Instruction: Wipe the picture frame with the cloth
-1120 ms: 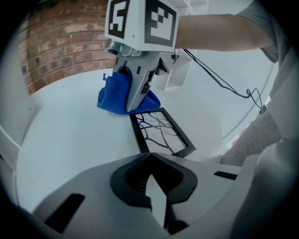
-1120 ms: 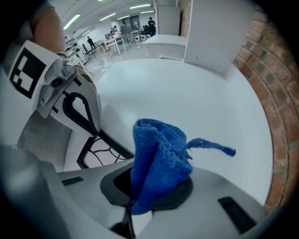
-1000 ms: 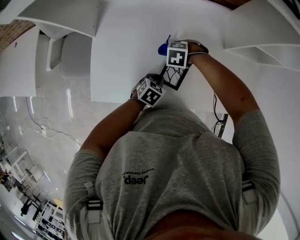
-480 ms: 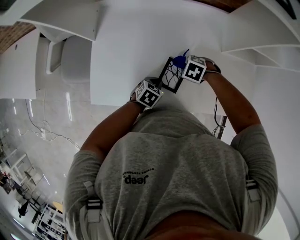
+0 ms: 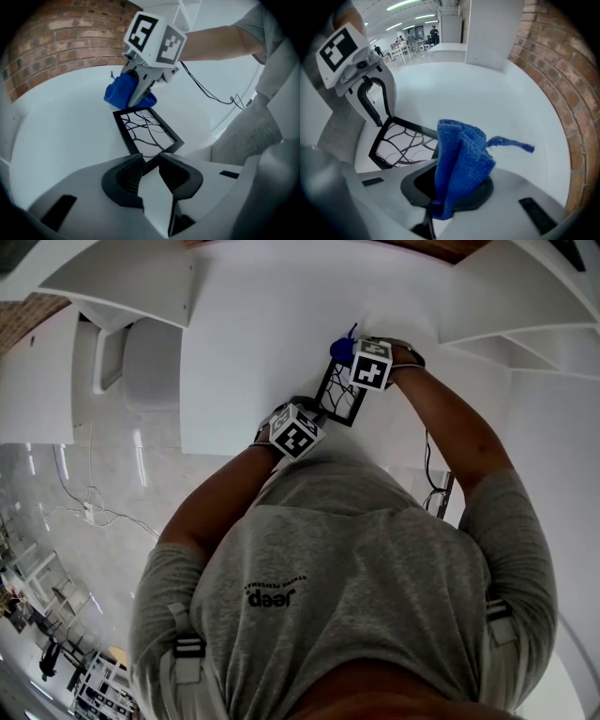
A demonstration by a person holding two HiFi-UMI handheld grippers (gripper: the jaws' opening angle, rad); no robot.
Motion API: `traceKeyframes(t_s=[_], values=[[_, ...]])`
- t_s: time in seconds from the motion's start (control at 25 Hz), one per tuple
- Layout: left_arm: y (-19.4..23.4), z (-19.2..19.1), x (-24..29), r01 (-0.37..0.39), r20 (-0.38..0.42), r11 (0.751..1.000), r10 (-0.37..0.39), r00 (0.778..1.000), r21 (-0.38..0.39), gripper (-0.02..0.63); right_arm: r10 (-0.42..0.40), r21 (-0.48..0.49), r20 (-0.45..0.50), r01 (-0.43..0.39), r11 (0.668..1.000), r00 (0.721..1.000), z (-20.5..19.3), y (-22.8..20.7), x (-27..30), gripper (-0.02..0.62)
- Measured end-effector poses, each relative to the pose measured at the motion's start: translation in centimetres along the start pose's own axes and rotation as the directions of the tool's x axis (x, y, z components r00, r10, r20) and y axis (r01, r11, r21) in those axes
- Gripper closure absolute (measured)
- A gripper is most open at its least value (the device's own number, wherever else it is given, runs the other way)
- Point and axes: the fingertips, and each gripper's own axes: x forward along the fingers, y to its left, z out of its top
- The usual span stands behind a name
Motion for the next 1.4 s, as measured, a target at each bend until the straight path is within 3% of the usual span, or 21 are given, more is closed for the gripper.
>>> traceKeyframes(t_s=[0.2, 0.4, 0.52, 0.84, 1.4], values=[[-0.1, -0.1, 0.3, -0.032, -0.034, 0.994, 0.036, 0.999, 0.108, 0.492, -0.003, 0.020, 0.024, 0.003, 1.000, 1.000, 0.4, -0.6, -0.5, 0.538], [0.3, -0.2, 0.4, -0.082, -0.055, 0.991, 0.088, 0.995, 0.105, 0.514, 0.037, 0.003, 0.079, -0.037, 0.999, 0.996, 1.9, 0.7, -2.0, 0.538], [0.1, -0.2, 0.5, -0.113, -0.062, 0.983, 0.123, 0.990, 0.142, 0.512, 0.035, -0.021, 0.065, -0.034, 0.999, 0.997, 2.4, 1.2, -1.6, 0.538], [0.1, -0.2, 0.6, -0.135, -0.051, 0.980, 0.143, 0.988, 0.145, 0.512, 0.021, -0.087, -0.001, -0.021, 0.996, 1.000, 3.5, 1.4, -0.3, 0.538], [0.4, -0.3, 0.5, -0.128, -0.063, 0.986, 0.135, 0.989, 0.112, 0.511, 0.061, -0.025, -0.117, -0.065, 0.998, 0.991, -5.1, 3.7, -1.9, 0.537]])
